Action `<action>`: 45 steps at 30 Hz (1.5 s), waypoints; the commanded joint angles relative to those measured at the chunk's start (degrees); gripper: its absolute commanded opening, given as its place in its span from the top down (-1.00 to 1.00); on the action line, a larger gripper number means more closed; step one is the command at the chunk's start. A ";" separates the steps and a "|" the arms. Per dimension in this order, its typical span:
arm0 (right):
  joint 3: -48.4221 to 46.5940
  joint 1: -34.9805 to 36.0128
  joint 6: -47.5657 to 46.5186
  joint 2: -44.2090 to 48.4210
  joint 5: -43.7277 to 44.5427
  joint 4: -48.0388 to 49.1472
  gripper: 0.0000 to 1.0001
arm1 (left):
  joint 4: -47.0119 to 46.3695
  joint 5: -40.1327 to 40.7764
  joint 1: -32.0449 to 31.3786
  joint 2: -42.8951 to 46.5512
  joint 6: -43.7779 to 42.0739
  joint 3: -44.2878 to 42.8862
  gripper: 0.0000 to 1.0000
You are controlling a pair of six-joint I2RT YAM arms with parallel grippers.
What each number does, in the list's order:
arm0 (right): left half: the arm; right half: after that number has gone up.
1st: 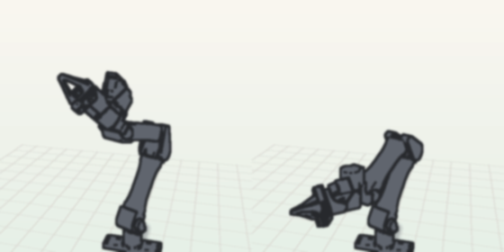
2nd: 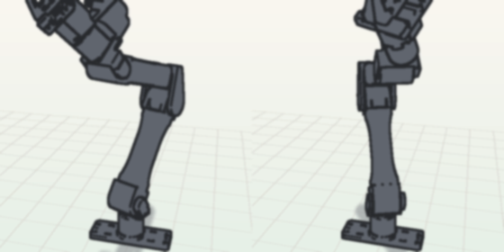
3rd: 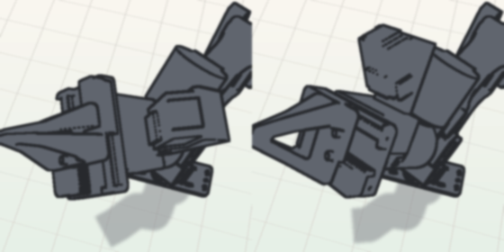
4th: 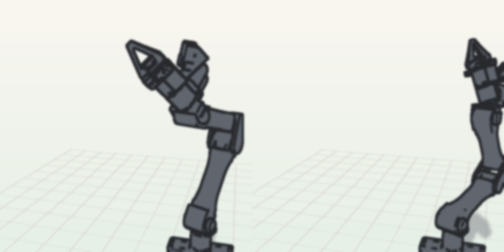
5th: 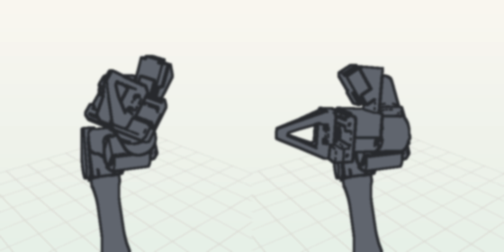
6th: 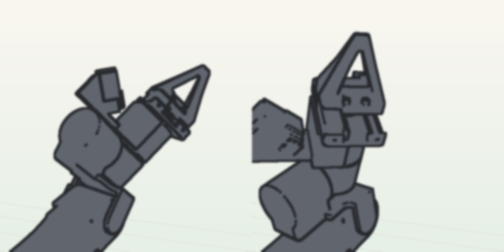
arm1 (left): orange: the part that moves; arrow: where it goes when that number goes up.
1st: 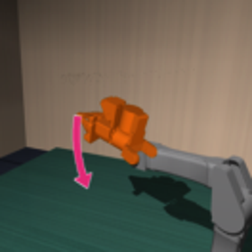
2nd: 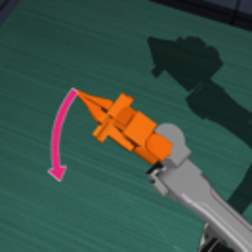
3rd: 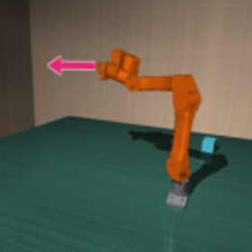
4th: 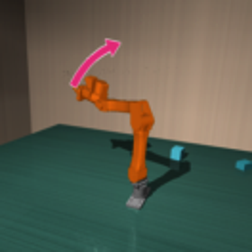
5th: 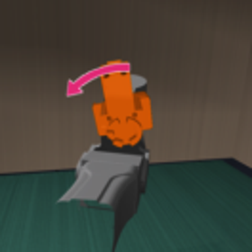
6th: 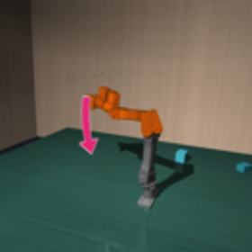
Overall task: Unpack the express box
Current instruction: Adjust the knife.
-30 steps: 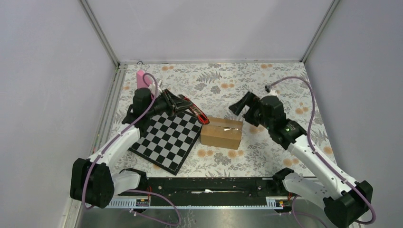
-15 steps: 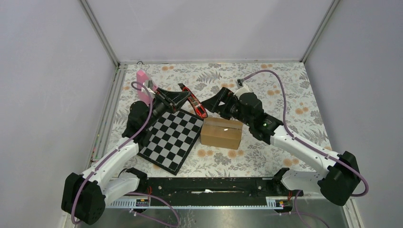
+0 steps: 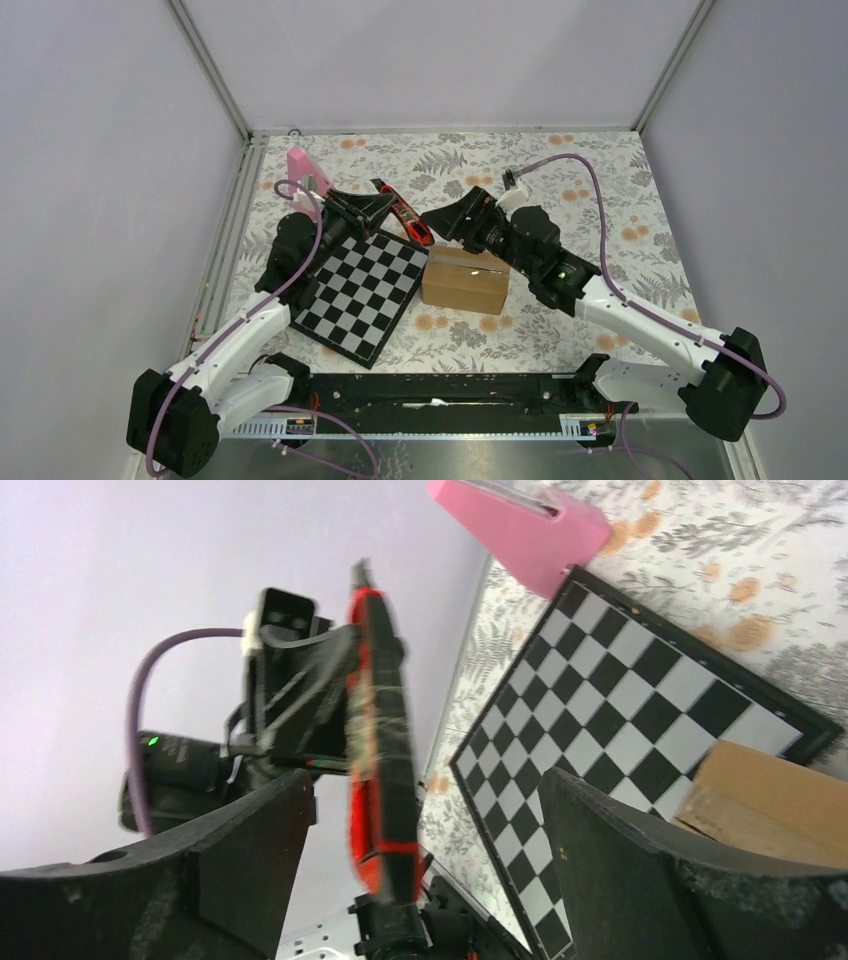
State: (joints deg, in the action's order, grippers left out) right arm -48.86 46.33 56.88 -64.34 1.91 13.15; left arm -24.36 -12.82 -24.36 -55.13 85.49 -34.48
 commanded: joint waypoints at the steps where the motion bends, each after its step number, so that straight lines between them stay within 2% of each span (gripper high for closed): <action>1: 1.47 1.72 -0.26 2.05 -1.01 9.61 -0.82 | 5.52 4.05 -0.34 1.32 1.09 -3.00 1.00; 11: -2.65 3.05 0.77 -5.31 -7.70 9.28 -0.79 | 0.69 6.16 -0.92 2.45 4.11 0.03 1.00; 15: -3.85 3.16 1.96 -7.82 -9.37 11.71 -0.67 | -0.71 6.72 -0.95 3.01 4.79 1.59 1.00; 21: -4.43 3.16 3.50 -9.53 -10.85 14.92 -0.20 | 2.73 7.16 -1.04 3.56 2.17 0.25 1.00; 25: -4.66 3.16 4.02 -10.06 -11.19 15.24 0.28 | 2.09 7.23 -1.04 3.39 1.52 0.50 1.00; 29: -4.80 3.08 1.98 -8.75 -9.35 11.80 0.85 | 2.19 4.98 -1.04 2.70 -0.32 -0.18 1.00; 30: -5.02 3.07 0.99 -8.15 -8.51 10.14 1.00 | 4.67 4.02 -0.96 2.57 -1.56 -1.09 0.80; 32: -5.54 2.90 -1.65 -5.81 -6.92 5.71 1.00 | 11.63 1.73 0.09 2.64 -5.36 -3.45 0.07; 33: -5.76 2.71 -3.08 -4.68 -5.92 3.17 1.00 | 15.69 0.47 1.01 2.77 -8.02 -4.75 -0.22; 34: -5.88 2.49 -4.59 -3.20 -5.35 0.92 1.00 | 19.13 -0.83 1.98 2.95 -10.68 -5.78 -0.47; 35: -5.94 2.11 -5.98 -1.77 -5.07 -1.15 1.00 | 22.59 -2.13 3.20 3.48 -13.29 -6.69 -0.61; 38: -7.54 -0.09 -12.05 1.56 -6.89 -9.65 1.00 | 33.06 -5.94 7.70 4.99 -23.84 -9.04 -0.68; 40: -10.42 -3.14 -16.48 1.88 -13.39 -16.55 1.00 | 37.40 -8.65 10.21 5.06 -32.79 -11.70 -0.78; 42: -13.82 -5.17 -21.78 1.56 -19.32 -24.49 1.00 | 43.02 -11.11 11.55 3.18 -42.32 -17.18 -0.85; 45: -18.65 -5.29 -30.06 0.87 -25.05 -36.18 1.00 | 46.34 -19.79 11.79 -0.78 -54.26 -28.09 -0.93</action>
State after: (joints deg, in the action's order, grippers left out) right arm -60.47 41.63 40.80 -64.07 -12.29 -6.52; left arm 15.25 -20.64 -12.93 -53.19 52.45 -48.97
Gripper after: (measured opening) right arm 0.265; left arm 0.944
